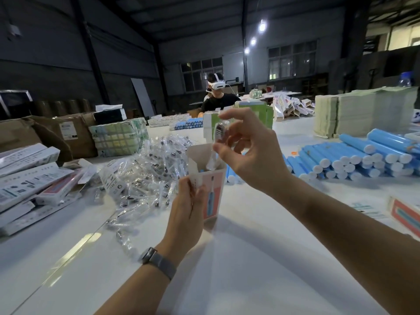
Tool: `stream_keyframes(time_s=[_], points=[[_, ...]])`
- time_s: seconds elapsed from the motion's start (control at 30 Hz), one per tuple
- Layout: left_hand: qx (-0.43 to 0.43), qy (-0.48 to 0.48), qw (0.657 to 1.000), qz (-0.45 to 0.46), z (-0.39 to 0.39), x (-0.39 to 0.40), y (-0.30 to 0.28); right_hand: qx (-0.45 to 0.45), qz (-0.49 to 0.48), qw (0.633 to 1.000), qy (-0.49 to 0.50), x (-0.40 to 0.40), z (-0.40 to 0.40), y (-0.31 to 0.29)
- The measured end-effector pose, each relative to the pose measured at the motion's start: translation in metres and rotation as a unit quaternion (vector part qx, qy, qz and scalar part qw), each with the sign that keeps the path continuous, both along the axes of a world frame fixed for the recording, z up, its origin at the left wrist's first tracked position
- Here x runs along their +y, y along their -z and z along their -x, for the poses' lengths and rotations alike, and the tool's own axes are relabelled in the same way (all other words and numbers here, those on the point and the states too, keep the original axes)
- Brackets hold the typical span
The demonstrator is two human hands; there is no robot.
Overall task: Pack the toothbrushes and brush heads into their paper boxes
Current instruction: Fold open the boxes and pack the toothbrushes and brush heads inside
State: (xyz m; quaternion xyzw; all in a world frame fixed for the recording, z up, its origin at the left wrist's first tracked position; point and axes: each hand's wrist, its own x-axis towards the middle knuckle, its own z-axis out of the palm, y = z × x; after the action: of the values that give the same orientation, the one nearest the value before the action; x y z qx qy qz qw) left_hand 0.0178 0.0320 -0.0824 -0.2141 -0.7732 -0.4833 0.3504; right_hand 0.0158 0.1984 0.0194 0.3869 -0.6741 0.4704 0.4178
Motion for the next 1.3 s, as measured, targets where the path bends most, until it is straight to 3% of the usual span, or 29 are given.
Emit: stream_keyframes(time_s=[0.17,0.37,0.9,1.1,1.3], points=[[0.012,0.009,1.0,0.019,-0.003,0.002,-0.002,0.022,0.013,0.999,0.025,0.001,-0.001,-0.004],[-0.009,0.008,1.0,0.006,-0.004,0.002,-0.003,0.123,-0.092,0.982,0.108,0.003,0.001,-0.006],[-0.039,0.03,0.998,-0.045,-0.002,0.004,-0.004,0.011,-0.229,0.961,0.152,0.006,0.005,0.005],[-0.008,-0.024,0.999,-0.04,-0.009,0.008,-0.011,-0.012,-0.337,0.908,0.247,0.007,-0.002,-0.009],[-0.008,-0.026,0.999,-0.026,-0.015,0.006,-0.016,-0.062,-0.306,0.927,0.208,0.003,-0.002,-0.007]])
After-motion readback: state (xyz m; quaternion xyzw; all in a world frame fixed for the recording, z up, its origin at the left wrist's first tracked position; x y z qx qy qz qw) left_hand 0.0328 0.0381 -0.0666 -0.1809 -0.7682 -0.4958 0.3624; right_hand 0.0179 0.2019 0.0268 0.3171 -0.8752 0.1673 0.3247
